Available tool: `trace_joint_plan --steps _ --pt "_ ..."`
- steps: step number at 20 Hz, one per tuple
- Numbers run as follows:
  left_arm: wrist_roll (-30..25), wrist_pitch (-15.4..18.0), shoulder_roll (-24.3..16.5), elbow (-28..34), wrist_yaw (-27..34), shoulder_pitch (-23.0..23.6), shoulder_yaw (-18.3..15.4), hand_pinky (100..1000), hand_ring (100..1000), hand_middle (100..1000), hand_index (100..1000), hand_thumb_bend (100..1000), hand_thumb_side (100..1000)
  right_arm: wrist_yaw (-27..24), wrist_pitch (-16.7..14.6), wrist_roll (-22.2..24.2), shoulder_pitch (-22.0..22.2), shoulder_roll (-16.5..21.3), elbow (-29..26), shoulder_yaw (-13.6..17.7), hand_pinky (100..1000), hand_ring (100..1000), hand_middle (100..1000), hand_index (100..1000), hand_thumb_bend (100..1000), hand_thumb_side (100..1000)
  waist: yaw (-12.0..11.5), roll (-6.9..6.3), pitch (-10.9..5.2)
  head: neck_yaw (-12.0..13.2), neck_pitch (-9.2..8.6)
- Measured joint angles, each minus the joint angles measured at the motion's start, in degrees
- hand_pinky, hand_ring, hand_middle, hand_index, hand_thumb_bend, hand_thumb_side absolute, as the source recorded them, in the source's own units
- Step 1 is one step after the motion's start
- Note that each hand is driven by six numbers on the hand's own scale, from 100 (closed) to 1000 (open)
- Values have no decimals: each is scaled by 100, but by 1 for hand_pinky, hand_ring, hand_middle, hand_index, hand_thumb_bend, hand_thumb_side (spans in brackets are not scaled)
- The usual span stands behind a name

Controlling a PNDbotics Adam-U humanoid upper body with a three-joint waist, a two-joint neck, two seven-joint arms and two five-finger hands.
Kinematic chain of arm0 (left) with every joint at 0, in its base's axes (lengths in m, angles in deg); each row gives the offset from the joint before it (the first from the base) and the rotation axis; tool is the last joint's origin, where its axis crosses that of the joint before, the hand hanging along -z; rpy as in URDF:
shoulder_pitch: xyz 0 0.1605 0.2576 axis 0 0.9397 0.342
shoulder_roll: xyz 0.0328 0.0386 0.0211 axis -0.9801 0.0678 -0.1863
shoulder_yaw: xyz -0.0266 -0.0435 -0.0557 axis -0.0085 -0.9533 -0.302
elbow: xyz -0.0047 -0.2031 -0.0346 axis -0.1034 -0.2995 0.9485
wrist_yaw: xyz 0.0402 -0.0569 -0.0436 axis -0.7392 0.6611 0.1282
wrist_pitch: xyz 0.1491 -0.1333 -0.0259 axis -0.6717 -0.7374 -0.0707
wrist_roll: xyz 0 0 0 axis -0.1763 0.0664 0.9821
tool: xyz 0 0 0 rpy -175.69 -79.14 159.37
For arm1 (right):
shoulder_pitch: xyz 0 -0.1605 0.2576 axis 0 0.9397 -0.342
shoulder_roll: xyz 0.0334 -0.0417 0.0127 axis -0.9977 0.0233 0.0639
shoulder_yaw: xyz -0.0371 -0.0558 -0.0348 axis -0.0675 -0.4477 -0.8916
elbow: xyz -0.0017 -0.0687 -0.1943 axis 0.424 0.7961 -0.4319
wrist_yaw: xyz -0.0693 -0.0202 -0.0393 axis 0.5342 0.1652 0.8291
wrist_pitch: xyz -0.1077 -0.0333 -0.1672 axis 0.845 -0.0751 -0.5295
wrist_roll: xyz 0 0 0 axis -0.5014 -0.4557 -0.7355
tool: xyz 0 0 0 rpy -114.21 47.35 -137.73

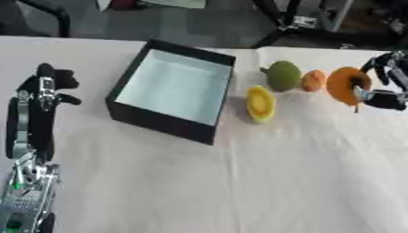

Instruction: Pick up objects on the table and place them in the box.

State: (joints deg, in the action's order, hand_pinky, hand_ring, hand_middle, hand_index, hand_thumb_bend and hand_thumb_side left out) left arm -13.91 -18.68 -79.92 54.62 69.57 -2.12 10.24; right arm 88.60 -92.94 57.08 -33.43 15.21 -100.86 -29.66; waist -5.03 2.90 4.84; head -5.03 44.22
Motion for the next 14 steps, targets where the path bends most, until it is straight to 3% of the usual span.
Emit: trace_joint_plan --steps 7,14 --pt "-127 27 125 5 2 -169 141 476 616 523 628 100 850 -670 27 364 -922 120 -395 -136 718 683 153 277 100 156 -369 -52 82 -329 0" --pt "-370 83 369 75 17 -507 367 479 615 524 629 100 840 -1170 -84 986 -1641 -68 -399 -479 723 693 163 288 100 218 -1069 -52 245 -1009 0"
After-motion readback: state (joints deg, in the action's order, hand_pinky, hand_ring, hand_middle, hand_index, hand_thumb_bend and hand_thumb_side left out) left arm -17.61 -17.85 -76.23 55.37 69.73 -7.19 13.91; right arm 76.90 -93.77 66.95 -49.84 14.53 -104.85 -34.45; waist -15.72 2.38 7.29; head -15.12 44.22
